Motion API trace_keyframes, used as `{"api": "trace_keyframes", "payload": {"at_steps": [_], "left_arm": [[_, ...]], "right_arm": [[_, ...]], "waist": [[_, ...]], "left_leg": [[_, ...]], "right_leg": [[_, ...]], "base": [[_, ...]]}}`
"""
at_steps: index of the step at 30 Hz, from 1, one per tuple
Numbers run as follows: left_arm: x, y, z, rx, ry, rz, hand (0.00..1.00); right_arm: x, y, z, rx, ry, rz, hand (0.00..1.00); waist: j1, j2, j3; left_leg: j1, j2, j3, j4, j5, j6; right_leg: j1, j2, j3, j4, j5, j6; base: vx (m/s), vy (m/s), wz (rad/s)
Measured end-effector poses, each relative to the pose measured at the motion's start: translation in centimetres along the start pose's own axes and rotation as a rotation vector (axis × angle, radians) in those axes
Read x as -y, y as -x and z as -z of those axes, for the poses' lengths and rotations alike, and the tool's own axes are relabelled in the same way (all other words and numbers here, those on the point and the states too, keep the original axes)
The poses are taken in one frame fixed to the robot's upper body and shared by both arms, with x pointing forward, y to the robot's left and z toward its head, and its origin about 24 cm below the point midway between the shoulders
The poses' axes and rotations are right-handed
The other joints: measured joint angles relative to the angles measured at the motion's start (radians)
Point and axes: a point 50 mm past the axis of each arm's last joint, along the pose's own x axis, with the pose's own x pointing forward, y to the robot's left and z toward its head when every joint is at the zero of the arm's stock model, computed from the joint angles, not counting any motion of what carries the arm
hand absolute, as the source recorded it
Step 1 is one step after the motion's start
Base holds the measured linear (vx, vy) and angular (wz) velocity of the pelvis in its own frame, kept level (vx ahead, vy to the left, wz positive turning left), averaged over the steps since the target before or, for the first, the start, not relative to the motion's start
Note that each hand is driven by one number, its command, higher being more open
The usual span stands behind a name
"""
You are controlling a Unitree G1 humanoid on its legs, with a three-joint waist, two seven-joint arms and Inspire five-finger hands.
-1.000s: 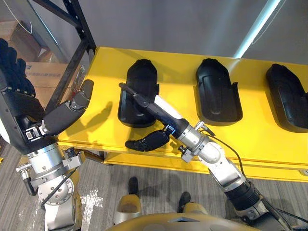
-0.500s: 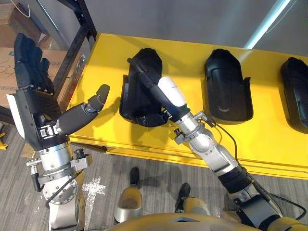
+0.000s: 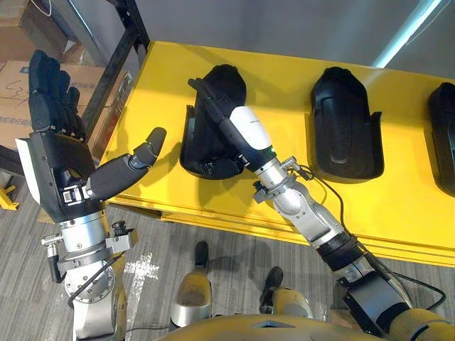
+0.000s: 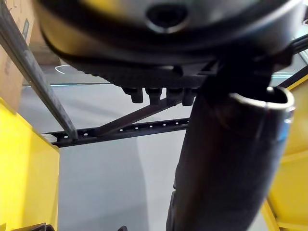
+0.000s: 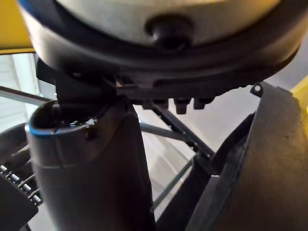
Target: Walk over and take three plastic housings, then place them on the shelf
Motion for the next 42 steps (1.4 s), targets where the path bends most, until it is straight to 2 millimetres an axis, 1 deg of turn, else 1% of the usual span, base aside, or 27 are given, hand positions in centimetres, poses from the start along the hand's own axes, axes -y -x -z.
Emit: {"api": "trace_keyframes", "payload": {"at_steps": [4,5,8,14,18,22,28,35,40,42], "left_arm": [[0.0,0.0,0.0,0.000,0.002,0.000,1.00],[0.1,0.0,0.0,-0.001,0.004,-0.002,1.00],[0.1,0.0,0.0,-0.002,0.005,-0.004,1.00],[0.2,0.2,0.1,-0.011,0.020,-0.022,1.00],[0.2,0.5,0.2,-0.025,0.019,-0.023,1.00],[0.6,0.6,0.3,-0.035,0.043,-0.012,1.00],[0.6,0.7,0.3,-0.038,0.045,-0.011,1.00],[0.7,0.8,0.3,-0.043,0.049,-0.010,1.00],[0.7,0.8,0.3,-0.044,0.049,-0.010,1.00],[0.7,0.8,0.3,-0.045,0.048,-0.012,1.00]], "right_arm": [[-0.5,-0.1,1.0,-0.032,0.019,-0.026,1.00],[-0.6,0.0,1.2,-0.036,0.048,-0.024,1.00],[-0.6,-0.1,1.3,-0.039,0.053,-0.006,1.00],[-0.1,-0.8,1.4,-0.034,0.077,0.023,1.00],[-0.1,-1.0,1.8,-0.044,0.119,0.029,1.00],[0.3,-1.4,2.1,-0.051,0.136,0.064,1.00],[0.5,-1.7,2.5,-0.061,0.151,0.077,1.00],[1.4,-2.3,3.1,-0.084,0.181,0.119,1.00],[1.9,-2.4,3.3,-0.087,0.200,0.132,1.00],[2.0,-2.4,3.4,-0.082,0.232,0.125,1.00]], "waist": [[0.007,0.003,0.004],[0.011,0.009,0.011],[0.016,0.013,0.014],[0.019,0.014,0.015],[0.020,0.015,0.016],[0.019,0.025,0.033],[0.019,0.027,0.035],[0.020,0.040,0.043],[0.019,0.042,0.044],[0.019,0.042,0.045]], "left_leg": [[-0.002,-0.001,0.000,0.008,0.000,0.000],[-0.002,-0.001,-0.001,0.009,0.000,0.000],[-0.003,-0.001,-0.003,0.009,0.000,0.000],[-0.006,-0.002,-0.010,0.009,0.002,0.000],[-0.006,-0.004,-0.014,0.009,0.003,0.000],[-0.006,-0.007,-0.017,0.008,0.008,0.003],[-0.007,-0.008,-0.019,0.006,0.015,0.004],[-0.018,-0.007,-0.025,0.005,0.024,0.003],[-0.019,-0.006,-0.025,0.002,0.028,0.003],[-0.019,-0.006,-0.025,0.002,0.029,0.003]], "right_leg": [[0.001,-0.001,0.000,0.000,0.000,0.000],[0.001,-0.002,0.000,0.001,0.000,0.000],[0.001,-0.002,-0.002,0.001,0.000,0.000],[0.001,-0.003,-0.006,0.001,0.000,0.000],[0.002,-0.004,-0.009,0.003,0.000,0.000],[0.002,-0.009,-0.016,0.012,-0.002,0.000],[0.002,-0.012,-0.021,0.018,-0.003,-0.001],[-0.009,-0.012,-0.028,0.026,-0.003,-0.001],[-0.014,-0.013,-0.027,0.031,-0.003,-0.001],[-0.014,-0.013,-0.027,0.032,-0.003,-0.001]], "base": [[0.00,0.000,0.00],[0.00,0.000,0.00],[0.00,0.000,0.00],[0.00,-0.002,0.01],[0.00,0.000,0.00],[-0.02,0.001,0.05],[-0.01,0.000,0.02],[-0.01,-0.006,0.02],[0.00,0.000,0.00],[0.00,0.000,0.00]]}}
